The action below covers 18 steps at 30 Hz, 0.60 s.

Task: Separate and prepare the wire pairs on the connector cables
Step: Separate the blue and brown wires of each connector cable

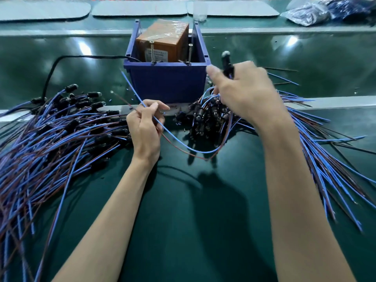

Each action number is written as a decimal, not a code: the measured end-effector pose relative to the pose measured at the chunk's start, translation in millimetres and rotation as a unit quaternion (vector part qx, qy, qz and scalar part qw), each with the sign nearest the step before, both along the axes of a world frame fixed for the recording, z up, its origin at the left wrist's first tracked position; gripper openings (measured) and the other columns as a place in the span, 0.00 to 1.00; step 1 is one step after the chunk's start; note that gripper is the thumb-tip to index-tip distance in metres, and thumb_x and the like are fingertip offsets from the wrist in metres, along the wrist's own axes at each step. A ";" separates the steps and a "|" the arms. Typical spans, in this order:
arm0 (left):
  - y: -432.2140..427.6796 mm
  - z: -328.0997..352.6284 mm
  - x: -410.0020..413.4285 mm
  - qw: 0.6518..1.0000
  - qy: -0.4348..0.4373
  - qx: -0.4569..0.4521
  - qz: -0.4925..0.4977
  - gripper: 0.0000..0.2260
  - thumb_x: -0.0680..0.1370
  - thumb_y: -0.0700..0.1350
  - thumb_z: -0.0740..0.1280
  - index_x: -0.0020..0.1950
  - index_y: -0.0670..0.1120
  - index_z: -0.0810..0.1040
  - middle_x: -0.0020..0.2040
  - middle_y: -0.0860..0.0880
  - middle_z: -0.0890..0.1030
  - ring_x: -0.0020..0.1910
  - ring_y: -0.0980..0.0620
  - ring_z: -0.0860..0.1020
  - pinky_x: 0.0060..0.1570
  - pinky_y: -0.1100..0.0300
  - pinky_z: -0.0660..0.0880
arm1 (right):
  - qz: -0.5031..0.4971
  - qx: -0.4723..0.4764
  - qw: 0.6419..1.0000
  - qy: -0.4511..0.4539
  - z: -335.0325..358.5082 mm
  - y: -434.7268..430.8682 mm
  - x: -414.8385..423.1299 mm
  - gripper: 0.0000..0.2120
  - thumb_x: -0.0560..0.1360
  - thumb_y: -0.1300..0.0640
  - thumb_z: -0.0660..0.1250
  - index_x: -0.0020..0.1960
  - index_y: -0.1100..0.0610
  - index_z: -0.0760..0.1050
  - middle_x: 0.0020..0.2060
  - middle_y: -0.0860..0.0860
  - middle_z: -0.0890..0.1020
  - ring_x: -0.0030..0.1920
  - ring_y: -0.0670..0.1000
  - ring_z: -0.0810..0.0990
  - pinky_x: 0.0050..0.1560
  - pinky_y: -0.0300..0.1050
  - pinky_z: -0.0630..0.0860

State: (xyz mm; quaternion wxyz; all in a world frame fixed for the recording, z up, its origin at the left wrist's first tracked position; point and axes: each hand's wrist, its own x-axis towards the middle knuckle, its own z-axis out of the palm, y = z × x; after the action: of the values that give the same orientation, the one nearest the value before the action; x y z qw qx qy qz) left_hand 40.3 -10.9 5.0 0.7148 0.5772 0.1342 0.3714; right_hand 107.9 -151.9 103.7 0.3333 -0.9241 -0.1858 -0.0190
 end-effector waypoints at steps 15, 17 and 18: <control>3.1 -5.4 -2.7 0.993 -0.020 0.045 -0.108 0.09 0.62 0.47 0.63 0.25 0.47 0.79 0.22 0.52 0.74 0.19 0.55 0.65 0.20 0.68 0.62 | -0.119 0.219 0.968 0.004 -9.8 -23.0 22.5 0.06 0.77 0.55 0.63 0.44 0.55 0.74 0.37 0.52 0.81 0.39 0.54 0.85 0.52 0.55 0.80; 4.1 -5.1 -3.4 0.991 -0.030 0.052 -0.117 0.11 0.65 0.48 0.61 0.27 0.47 0.79 0.23 0.52 0.75 0.20 0.55 0.67 0.21 0.68 0.63 | -0.133 0.204 0.970 -0.011 -8.5 -23.0 22.2 0.07 0.77 0.54 0.61 0.47 0.57 0.75 0.44 0.56 0.83 0.47 0.59 0.83 0.55 0.57 0.77; 4.7 -4.8 -3.4 0.991 -0.031 0.052 -0.115 0.12 0.67 0.48 0.61 0.28 0.45 0.79 0.24 0.51 0.75 0.20 0.54 0.68 0.21 0.67 0.64 | -0.140 0.199 0.970 -0.014 -7.4 -23.2 22.0 0.09 0.77 0.54 0.61 0.49 0.58 0.76 0.46 0.58 0.83 0.50 0.61 0.82 0.56 0.57 0.77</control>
State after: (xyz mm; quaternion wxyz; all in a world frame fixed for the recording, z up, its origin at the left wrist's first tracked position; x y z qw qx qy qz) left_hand 36.9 -6.2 0.1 0.7255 0.6137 0.0252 0.3106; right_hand 129.9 -175.1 96.3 0.5022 -0.8556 -0.0514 -0.1148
